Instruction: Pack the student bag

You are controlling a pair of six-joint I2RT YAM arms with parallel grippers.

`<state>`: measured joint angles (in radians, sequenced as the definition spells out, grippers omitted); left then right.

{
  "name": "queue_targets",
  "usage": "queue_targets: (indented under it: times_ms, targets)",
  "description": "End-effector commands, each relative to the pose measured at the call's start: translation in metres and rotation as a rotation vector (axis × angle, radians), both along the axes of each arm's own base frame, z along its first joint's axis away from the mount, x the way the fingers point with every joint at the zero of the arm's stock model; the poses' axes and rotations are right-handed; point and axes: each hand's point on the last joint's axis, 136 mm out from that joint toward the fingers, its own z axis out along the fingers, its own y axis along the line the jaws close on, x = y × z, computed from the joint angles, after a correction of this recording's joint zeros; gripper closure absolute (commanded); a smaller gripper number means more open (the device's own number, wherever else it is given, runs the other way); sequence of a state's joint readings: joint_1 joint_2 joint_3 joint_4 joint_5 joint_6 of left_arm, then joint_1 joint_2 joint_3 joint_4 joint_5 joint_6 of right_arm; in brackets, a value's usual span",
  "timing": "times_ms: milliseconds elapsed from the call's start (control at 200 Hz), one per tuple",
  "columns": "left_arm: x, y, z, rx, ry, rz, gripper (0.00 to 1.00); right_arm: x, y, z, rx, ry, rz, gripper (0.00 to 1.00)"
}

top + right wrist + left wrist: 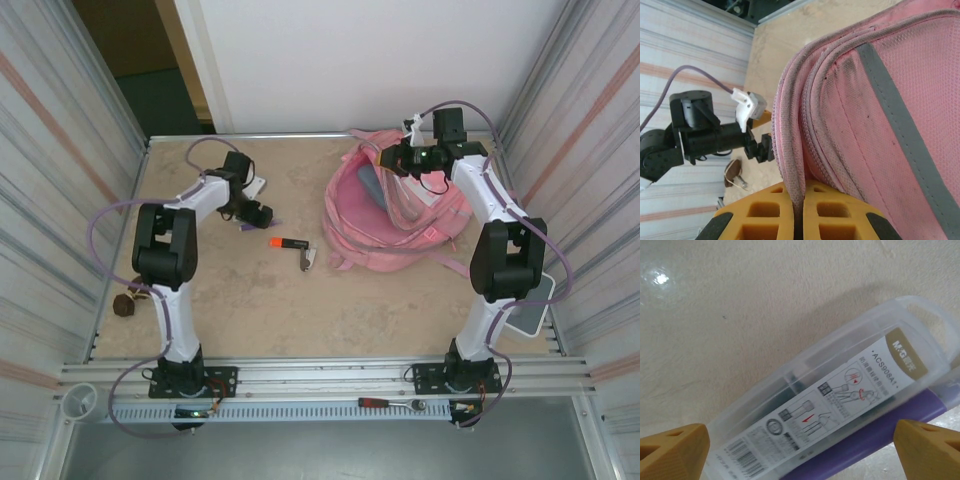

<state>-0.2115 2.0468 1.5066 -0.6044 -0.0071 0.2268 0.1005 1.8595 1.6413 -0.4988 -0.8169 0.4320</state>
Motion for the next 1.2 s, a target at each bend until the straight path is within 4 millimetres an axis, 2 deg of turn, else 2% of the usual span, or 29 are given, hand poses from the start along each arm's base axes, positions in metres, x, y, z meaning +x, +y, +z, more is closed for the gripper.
queue_targets:
  times_ms: [0,60,85,135,356,471,656,857,982,1027,1087,1107,1127,1197]
  targets:
    - [-0.002,0.009,-0.004,0.08,0.038,-0.029,0.05,-0.001,-0.001,-0.007,0.0,-0.002,0.021,0.99]
    - [0.003,0.016,-0.001,0.108,0.031,0.001,0.05,-0.001,0.0,-0.008,0.001,0.002,0.021,0.99]
    - [0.003,0.019,-0.011,0.12,0.056,0.015,0.05,-0.001,0.0,-0.009,0.002,0.003,0.022,0.99]
    - [0.007,0.024,-0.011,0.116,0.058,0.045,0.05,-0.001,0.0,-0.009,0.002,0.002,0.022,0.99]
    - [0.027,0.031,-0.005,0.033,0.027,0.129,0.05,-0.004,0.0,-0.015,0.002,0.016,0.02,0.98]
    - [0.033,0.038,-0.008,-0.038,0.055,0.174,0.07,-0.004,0.0,-0.017,0.004,0.022,0.019,0.98]
    - [0.027,0.045,-0.022,-0.108,0.128,0.229,0.21,-0.005,0.0,-0.016,0.004,0.022,0.016,0.98]
    - [0.03,0.064,-0.024,-0.125,0.133,0.305,0.44,-0.004,0.003,-0.016,0.012,0.026,0.019,0.98]
    - [0.038,0.09,-0.007,-0.119,0.075,0.414,0.58,-0.006,0.005,-0.015,0.013,0.025,0.024,0.98]
    - [0.041,0.098,0.003,-0.123,0.041,0.454,0.64,-0.007,0.006,-0.015,0.011,0.025,0.024,0.98]
    - [0.044,0.106,0.027,-0.144,-0.026,0.502,0.7,-0.008,0.005,-0.014,0.009,0.021,0.021,0.98]
    - [0.045,0.107,0.031,-0.152,-0.043,0.511,0.72,-0.008,0.005,-0.013,0.008,0.021,0.021,0.98]
    - [0.045,0.105,0.048,-0.173,-0.083,0.515,0.72,-0.008,0.005,-0.012,0.007,0.019,0.018,0.98]
    - [0.045,0.088,0.082,-0.303,-0.163,0.526,0.73,-0.008,0.004,-0.01,0.0,0.012,0.012,0.98]
